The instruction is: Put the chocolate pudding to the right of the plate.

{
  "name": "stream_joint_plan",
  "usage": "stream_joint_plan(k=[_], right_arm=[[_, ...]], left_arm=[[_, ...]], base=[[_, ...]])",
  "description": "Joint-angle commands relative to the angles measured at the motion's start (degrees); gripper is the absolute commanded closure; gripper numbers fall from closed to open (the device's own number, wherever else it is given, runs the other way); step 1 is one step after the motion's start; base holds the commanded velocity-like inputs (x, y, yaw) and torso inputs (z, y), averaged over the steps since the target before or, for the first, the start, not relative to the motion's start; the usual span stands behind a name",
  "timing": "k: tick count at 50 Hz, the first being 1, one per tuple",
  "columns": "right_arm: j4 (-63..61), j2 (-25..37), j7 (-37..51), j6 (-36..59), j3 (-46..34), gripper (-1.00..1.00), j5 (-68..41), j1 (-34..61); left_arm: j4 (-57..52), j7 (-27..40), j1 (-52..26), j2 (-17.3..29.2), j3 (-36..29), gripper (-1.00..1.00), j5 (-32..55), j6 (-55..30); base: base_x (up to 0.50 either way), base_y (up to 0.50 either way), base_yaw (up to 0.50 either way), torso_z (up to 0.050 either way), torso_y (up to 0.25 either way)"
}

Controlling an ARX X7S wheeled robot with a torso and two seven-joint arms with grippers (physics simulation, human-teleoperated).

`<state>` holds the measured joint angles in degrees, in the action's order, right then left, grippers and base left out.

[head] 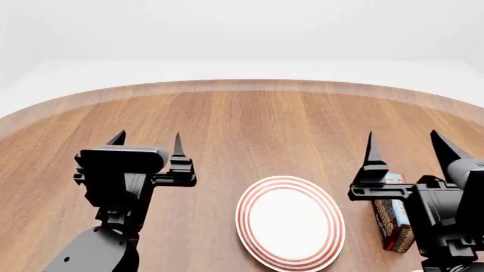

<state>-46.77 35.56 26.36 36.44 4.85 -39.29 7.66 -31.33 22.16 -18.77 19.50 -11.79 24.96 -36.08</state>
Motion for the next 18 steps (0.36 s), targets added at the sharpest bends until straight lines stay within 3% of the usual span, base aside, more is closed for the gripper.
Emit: stream_joint_plan(k=[1, 18], right_arm=[[-1.10, -0.09, 0.83, -0.23, -3.47, -1.00, 3.77, 1.54], [-3.89, 0.31, 2.57, 4.22, -5.68, -1.00, 1.68, 8.23]], left_arm=[[-1.02, 0.44, -0.60, 0.07, -0.43, -1.00, 0.16, -0.44], [-4.31, 1.59, -3.07, 0.53, -0.79, -1.00, 1.01, -3.25]], base=[[0.00, 0.00, 0.00, 0.000, 0.000], [0.00, 0.00, 0.00, 0.000, 0.000]])
